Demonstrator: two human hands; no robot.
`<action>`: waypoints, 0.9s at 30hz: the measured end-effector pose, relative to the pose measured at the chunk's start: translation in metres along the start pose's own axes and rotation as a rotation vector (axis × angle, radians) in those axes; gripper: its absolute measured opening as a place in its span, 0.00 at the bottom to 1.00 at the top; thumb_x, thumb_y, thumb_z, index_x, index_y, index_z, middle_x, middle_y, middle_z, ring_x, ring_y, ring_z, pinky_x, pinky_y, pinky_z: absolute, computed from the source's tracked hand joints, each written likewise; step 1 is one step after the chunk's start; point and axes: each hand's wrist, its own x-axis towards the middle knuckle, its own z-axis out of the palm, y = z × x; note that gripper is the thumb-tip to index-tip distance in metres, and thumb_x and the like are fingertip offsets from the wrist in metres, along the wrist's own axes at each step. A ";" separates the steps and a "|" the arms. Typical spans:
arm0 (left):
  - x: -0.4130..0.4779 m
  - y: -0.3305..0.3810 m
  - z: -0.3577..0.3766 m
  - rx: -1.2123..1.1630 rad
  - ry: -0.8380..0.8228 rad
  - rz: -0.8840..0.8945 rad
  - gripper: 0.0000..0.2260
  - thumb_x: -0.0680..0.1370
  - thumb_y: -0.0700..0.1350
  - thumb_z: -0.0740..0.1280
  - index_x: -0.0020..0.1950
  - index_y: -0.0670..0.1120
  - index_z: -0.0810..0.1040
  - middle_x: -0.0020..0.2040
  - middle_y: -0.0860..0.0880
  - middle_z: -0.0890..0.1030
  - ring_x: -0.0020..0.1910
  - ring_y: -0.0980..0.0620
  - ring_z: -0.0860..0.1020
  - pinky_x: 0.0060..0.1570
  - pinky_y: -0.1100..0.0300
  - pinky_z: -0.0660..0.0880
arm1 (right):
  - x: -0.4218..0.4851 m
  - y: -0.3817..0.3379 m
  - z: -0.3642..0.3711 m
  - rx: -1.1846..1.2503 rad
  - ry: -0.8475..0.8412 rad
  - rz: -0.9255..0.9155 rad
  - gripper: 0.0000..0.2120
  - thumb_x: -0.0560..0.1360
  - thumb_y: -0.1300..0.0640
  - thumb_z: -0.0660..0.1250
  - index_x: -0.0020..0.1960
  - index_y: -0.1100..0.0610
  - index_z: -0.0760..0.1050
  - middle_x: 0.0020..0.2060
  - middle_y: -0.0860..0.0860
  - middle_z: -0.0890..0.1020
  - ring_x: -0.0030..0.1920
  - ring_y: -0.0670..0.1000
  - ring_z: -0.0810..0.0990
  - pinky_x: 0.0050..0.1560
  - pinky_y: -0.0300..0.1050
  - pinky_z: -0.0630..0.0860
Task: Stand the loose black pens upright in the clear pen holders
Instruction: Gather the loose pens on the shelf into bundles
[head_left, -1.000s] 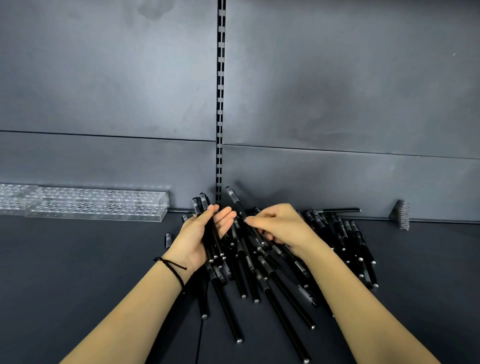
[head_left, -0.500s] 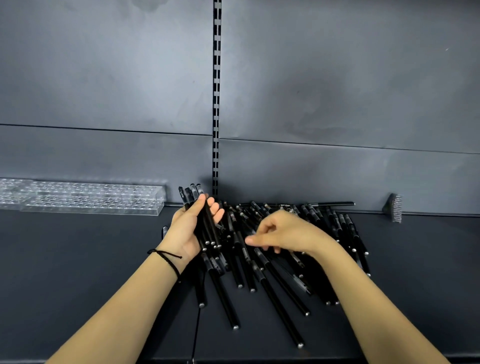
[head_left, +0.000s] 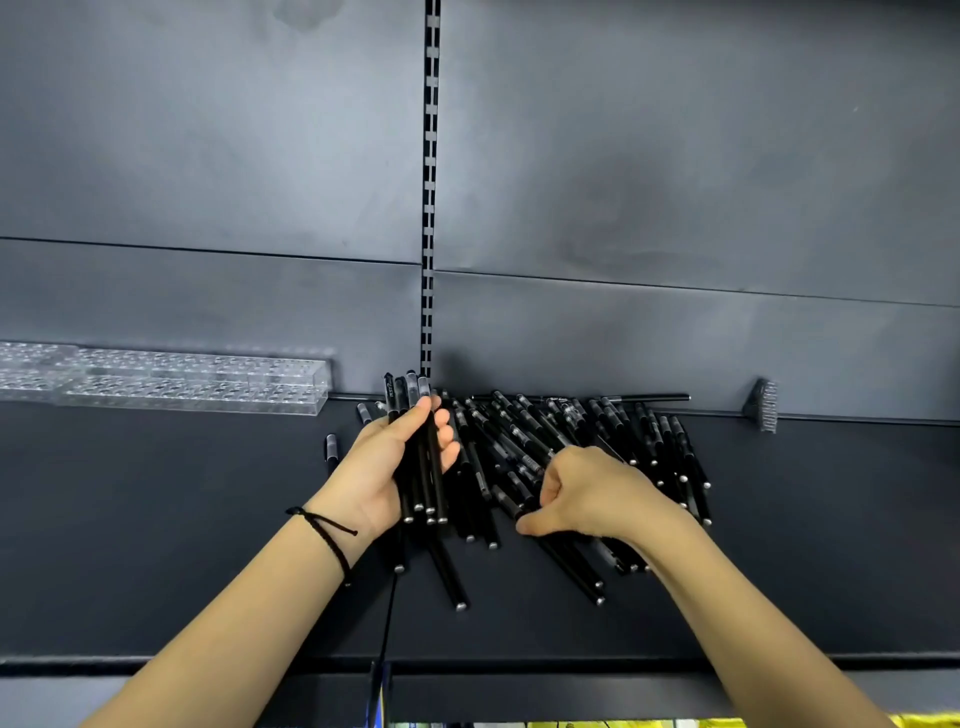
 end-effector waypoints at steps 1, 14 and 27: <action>-0.001 -0.001 -0.001 0.004 -0.009 0.003 0.07 0.81 0.42 0.64 0.54 0.40 0.79 0.37 0.49 0.79 0.29 0.55 0.78 0.31 0.63 0.79 | 0.004 0.001 0.000 -0.008 -0.004 0.013 0.17 0.68 0.43 0.74 0.47 0.55 0.80 0.44 0.47 0.82 0.48 0.50 0.81 0.51 0.46 0.78; -0.004 -0.007 -0.005 -0.008 -0.064 -0.094 0.08 0.81 0.41 0.63 0.54 0.37 0.77 0.53 0.36 0.83 0.50 0.42 0.84 0.48 0.53 0.82 | 0.029 0.010 -0.007 0.805 -0.024 -0.183 0.12 0.74 0.56 0.72 0.33 0.56 0.77 0.22 0.47 0.74 0.20 0.42 0.65 0.20 0.34 0.56; -0.007 -0.003 -0.009 0.139 -0.191 -0.125 0.13 0.81 0.47 0.61 0.54 0.38 0.79 0.38 0.47 0.79 0.27 0.56 0.74 0.27 0.65 0.74 | 0.048 -0.043 -0.005 0.924 0.105 -0.246 0.14 0.76 0.49 0.69 0.38 0.57 0.78 0.27 0.45 0.78 0.24 0.44 0.65 0.23 0.35 0.59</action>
